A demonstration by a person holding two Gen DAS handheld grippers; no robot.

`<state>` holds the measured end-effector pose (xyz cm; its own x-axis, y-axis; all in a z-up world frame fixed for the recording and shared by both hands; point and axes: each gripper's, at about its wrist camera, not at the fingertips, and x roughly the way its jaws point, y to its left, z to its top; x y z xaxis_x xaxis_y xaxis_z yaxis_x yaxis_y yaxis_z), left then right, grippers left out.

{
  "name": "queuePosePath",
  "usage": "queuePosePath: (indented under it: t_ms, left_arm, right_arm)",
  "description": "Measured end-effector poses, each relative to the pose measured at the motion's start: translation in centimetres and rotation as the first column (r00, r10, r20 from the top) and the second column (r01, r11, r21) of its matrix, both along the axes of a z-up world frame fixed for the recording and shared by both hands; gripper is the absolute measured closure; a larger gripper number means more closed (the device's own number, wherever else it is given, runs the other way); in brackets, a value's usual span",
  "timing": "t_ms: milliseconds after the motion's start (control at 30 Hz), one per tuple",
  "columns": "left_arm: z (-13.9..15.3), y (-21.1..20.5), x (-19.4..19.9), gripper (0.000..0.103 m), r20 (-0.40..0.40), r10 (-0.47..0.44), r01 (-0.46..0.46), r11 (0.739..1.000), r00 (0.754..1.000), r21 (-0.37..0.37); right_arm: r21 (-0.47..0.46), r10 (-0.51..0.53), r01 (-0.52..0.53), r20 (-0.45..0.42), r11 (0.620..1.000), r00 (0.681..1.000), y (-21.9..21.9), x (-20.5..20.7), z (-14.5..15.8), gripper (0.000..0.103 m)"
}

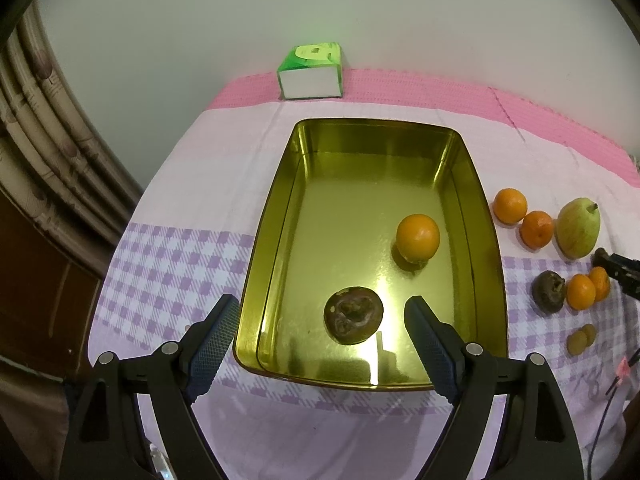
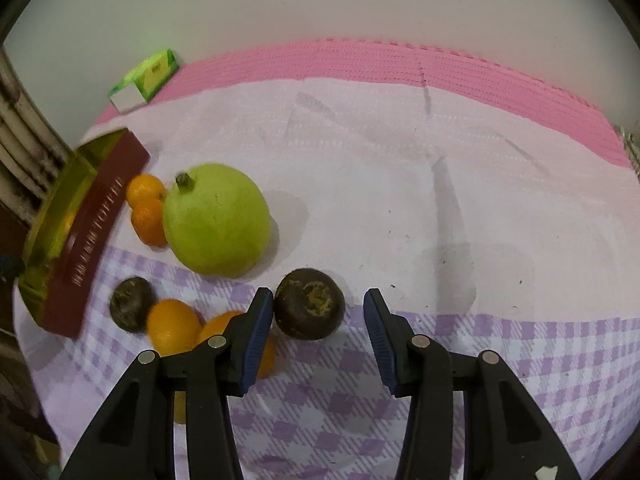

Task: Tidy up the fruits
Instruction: 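Move the right gripper back and grasp another dark brown fruit, then grasp two small brown longans with the left gripper while the right gripper holds the dark fruit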

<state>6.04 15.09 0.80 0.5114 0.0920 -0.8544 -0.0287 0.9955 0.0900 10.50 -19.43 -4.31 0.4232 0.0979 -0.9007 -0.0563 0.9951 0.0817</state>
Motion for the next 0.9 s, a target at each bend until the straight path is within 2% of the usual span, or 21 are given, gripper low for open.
queuePosePath:
  t_ms: [33,133,300,567,733,900]
  left_arm:
    - [0.0,0.0,0.0,0.019,0.001,0.0,0.0,1.0,1.0,0.0]
    - [0.0,0.0,0.0,0.019,0.001,0.001,-0.001,1.0,1.0,0.0]
    - [0.0,0.0,0.0,0.019,0.0,-0.001,0.001,1.0,1.0,0.0]
    - [0.1,-1.0,-0.4,0.019,0.012,-0.036,0.036,0.999,0.999,0.021]
    - [0.8,-3.8,-1.4,0.019,0.023,-0.131,0.131,0.991,0.991,-0.005]
    - [0.8,-8.4,-2.5,0.019,0.007,-0.268,0.268,0.961,0.963,-0.067]
  right_arm:
    - [-0.031,-0.005,0.005,-0.008,1.0,1.0,0.1,0.1,-0.4,0.06]
    - [0.014,-0.019,0.019,-0.01,1.0,1.0,-0.5,0.2,-0.7,0.064]
    - [-0.014,-0.012,0.012,-0.007,1.0,1.0,-0.3,0.1,-1.2,0.067]
    - [-0.005,-0.021,0.022,0.02,1.0,1.0,-1.2,-0.6,-1.1,0.069]
    - [-0.009,-0.063,0.063,0.02,0.998,0.998,-3.1,-1.4,-1.0,0.069]
    - [-0.018,-0.095,0.096,0.008,0.995,0.995,-4.8,-2.7,-0.9,0.069]
